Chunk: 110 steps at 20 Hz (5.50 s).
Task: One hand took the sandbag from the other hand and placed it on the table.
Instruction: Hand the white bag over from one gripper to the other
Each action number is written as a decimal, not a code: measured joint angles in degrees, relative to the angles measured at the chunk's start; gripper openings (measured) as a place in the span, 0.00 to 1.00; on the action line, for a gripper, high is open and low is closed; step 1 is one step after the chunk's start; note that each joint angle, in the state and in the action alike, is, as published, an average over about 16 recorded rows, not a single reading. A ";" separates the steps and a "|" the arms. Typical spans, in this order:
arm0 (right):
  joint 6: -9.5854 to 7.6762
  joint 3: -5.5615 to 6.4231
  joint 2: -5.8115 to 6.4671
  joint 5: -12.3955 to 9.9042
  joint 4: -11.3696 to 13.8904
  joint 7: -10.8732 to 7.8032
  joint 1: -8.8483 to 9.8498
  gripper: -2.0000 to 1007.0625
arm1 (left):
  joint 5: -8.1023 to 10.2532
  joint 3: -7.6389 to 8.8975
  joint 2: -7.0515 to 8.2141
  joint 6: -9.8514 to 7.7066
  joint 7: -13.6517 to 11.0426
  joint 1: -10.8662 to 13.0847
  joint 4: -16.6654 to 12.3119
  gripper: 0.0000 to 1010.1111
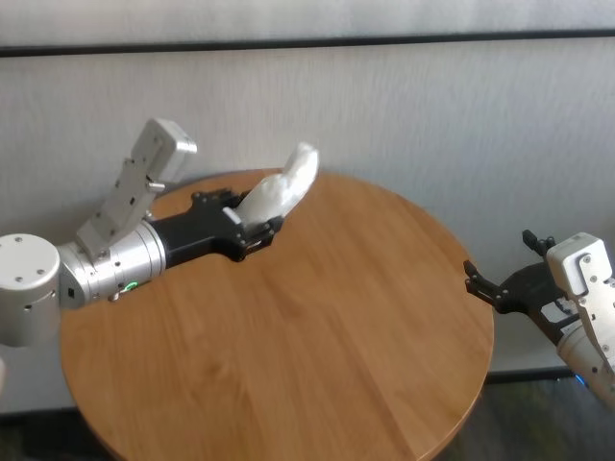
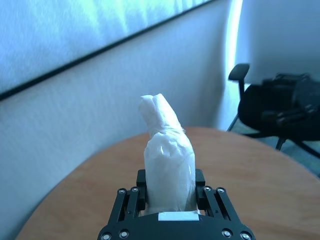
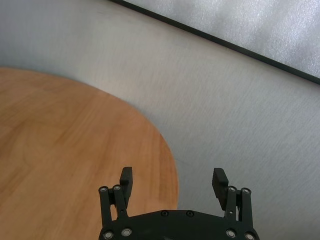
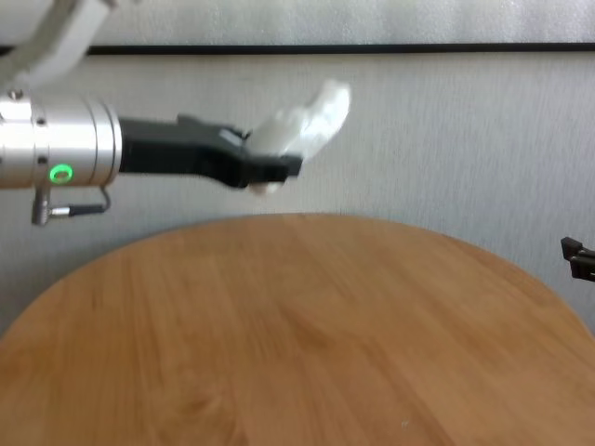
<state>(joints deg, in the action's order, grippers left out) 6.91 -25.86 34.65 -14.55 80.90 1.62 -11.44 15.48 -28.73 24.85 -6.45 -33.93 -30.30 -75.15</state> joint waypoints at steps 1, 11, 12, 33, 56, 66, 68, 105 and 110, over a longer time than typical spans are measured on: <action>0.00 0.00 0.00 0.00 0.00 0.00 0.00 1.00 | 0.65 0.41 0.12 0.08 0.03 0.65 -1.64 0.57; 0.00 0.00 0.00 0.00 0.00 0.00 0.00 1.00 | 3.32 0.10 2.25 -0.54 -0.12 4.31 -10.72 0.57; 0.00 0.00 0.00 0.00 0.00 0.00 0.00 1.00 | 3.25 -0.10 2.38 -0.59 0.00 4.39 -10.85 0.57; 6.50 -0.18 -4.61 -5.09 -3.10 -9.46 -4.67 1.00 | 2.27 -1.18 2.50 -0.92 0.90 4.14 -10.18 0.57; 2.50 4.08 -22.15 -40.56 -16.25 -40.80 -11.97 1.00 | 2.26 -1.14 2.50 -0.86 0.77 4.06 -10.07 0.57; -2.87 3.15 -23.43 -43.34 -18.87 -41.85 -12.70 1.00 | 2.26 -1.14 2.50 -0.86 0.76 4.06 -10.06 0.57; -3.70 2.74 -23.66 -43.66 -19.57 -42.05 -13.14 1.00 | 2.26 -1.14 2.50 -0.86 0.76 4.06 -10.06 0.57; -5.97 0.52 -24.66 -44.08 -22.73 -42.53 -15.75 0.41 | 2.26 -1.14 2.50 -0.86 0.76 4.06 -10.05 0.57; -5.93 0.55 -24.64 -44.08 -22.71 -42.53 -15.73 0.35 | 2.27 -1.14 2.50 -0.86 0.75 4.06 -10.06 0.57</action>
<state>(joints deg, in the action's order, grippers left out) 0.98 -25.30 10.01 -58.63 58.19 -40.91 -27.17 17.75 -29.87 27.35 -7.31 -33.18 -26.24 -85.21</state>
